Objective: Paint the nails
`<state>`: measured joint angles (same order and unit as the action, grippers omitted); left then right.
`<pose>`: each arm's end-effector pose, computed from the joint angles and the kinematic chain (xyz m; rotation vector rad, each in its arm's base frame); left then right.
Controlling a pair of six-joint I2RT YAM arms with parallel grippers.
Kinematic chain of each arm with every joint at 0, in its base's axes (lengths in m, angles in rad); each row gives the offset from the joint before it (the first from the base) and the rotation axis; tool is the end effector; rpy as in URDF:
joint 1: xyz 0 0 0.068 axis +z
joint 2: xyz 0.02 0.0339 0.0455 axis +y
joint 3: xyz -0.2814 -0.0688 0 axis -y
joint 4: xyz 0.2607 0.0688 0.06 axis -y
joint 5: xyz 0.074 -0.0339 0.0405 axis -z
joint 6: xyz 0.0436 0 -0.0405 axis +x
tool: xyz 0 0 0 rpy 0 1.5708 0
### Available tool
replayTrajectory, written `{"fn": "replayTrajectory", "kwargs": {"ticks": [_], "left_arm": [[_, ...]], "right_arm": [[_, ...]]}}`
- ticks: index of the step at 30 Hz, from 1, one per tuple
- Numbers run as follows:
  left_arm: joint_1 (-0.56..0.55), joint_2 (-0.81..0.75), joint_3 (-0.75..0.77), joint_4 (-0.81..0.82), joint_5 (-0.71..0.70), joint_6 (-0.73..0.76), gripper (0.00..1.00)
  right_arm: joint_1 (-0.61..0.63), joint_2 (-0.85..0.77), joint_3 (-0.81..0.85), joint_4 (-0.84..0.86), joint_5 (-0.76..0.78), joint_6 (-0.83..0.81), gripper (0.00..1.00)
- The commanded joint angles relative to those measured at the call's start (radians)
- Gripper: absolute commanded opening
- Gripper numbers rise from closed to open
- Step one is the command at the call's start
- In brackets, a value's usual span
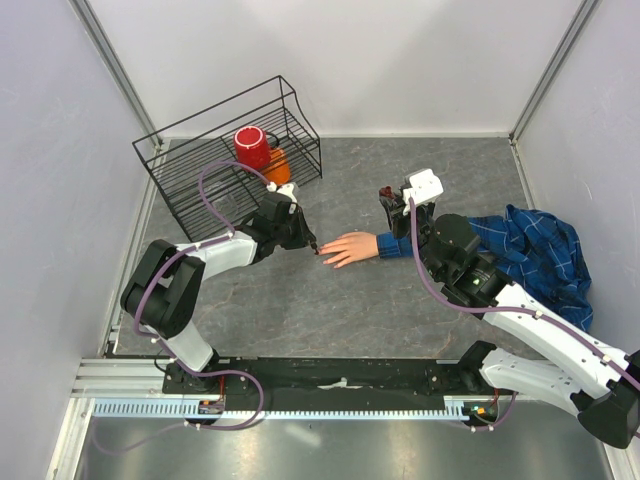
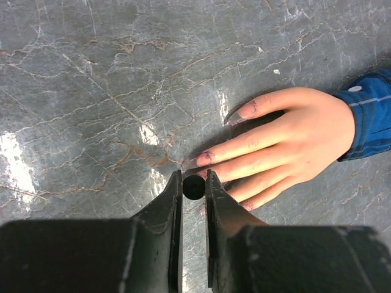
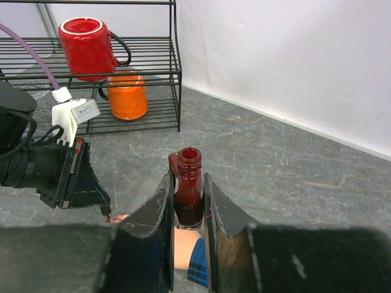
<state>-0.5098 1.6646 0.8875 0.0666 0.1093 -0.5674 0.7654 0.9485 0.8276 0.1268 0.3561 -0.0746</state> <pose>0.3147 -0.1814 0.1771 -0.0088 2.3721 -0.6694 0.1813 0.1531 0.3709 -0.3749 1.5260 0.2648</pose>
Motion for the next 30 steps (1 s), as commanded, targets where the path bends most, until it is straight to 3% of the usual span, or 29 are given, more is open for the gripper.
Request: {"fn": "replayTrajectory", "kwargs": {"ticks": [1, 30], "left_arm": [[0.005, -0.011, 0.027, 0.053, 0.0, -0.022, 0.02], [0.005, -0.011, 0.033, 0.061, 0.023, -0.025, 0.02]], "right_arm": [[-0.005, 0.001, 0.028, 0.03, -0.012, 0.01, 0.0], [-0.003, 0.003, 0.027, 0.03, -0.02, 0.015, 0.0]]}}
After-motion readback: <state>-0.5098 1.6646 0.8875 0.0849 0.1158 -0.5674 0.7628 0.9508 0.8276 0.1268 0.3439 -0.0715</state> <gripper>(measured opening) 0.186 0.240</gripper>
